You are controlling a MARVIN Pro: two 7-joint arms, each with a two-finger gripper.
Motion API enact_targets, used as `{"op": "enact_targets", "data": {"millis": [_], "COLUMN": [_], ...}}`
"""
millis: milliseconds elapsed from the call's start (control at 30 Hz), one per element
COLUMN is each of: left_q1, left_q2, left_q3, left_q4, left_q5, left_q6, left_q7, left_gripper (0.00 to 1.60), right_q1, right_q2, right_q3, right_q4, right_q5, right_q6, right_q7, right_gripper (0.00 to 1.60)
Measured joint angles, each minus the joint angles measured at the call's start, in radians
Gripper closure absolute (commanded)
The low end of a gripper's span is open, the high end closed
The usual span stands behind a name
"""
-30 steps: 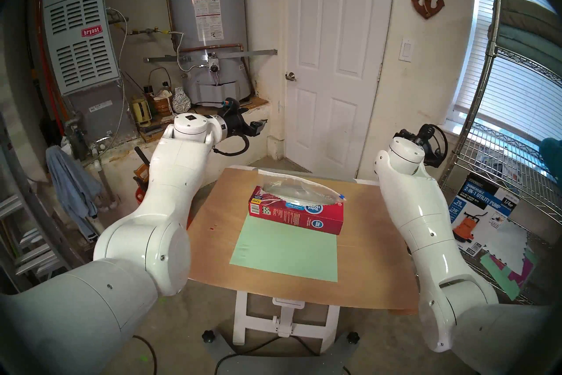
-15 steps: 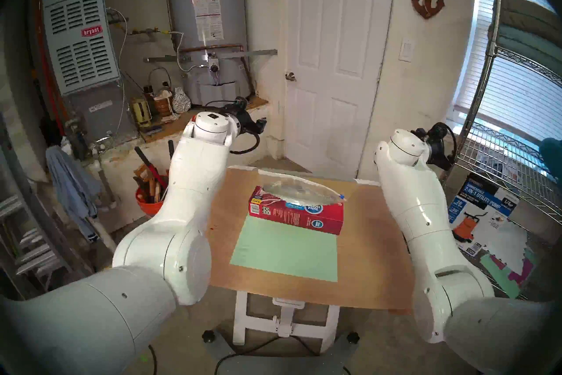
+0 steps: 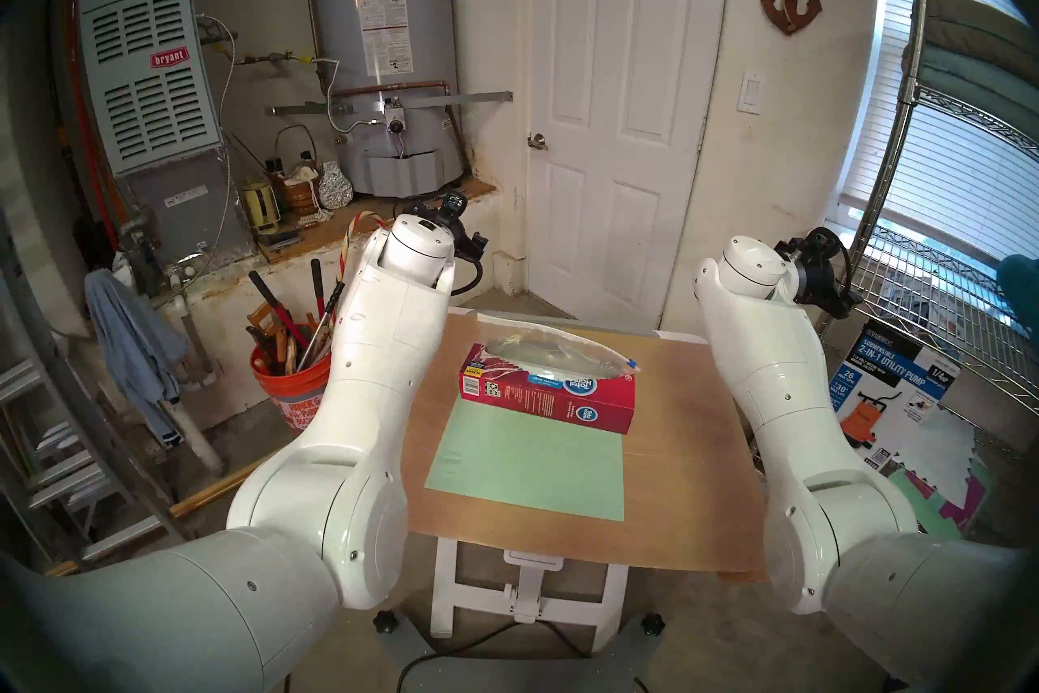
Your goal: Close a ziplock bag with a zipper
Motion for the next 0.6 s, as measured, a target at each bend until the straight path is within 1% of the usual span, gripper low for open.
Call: {"op": "enact_targets", "data": {"millis": [233,600], "left_q1": [0.017,0.022], "left_q2": [-0.001,-0.001], "left_q3": [0.01,0.014], "left_q4": [-0.028,-0.044], "left_q5": [0.019,0.028], "left_q6": [0.029,0.042], "left_q7": [0.003,0.003], "left_gripper": [0.0,0.0], "right_q1": [0.004,0.006], "right_q2": [0.005,0.007], "right_q3": [-0.005,-0.008], "right_q4": [-0.001,-0.001], "right_q5": [-0.008,-0.011], "right_q6": [-0.022,-0.033], "right_q7": [0.001,0.003], "right_gripper": [0.0,0.0]}}
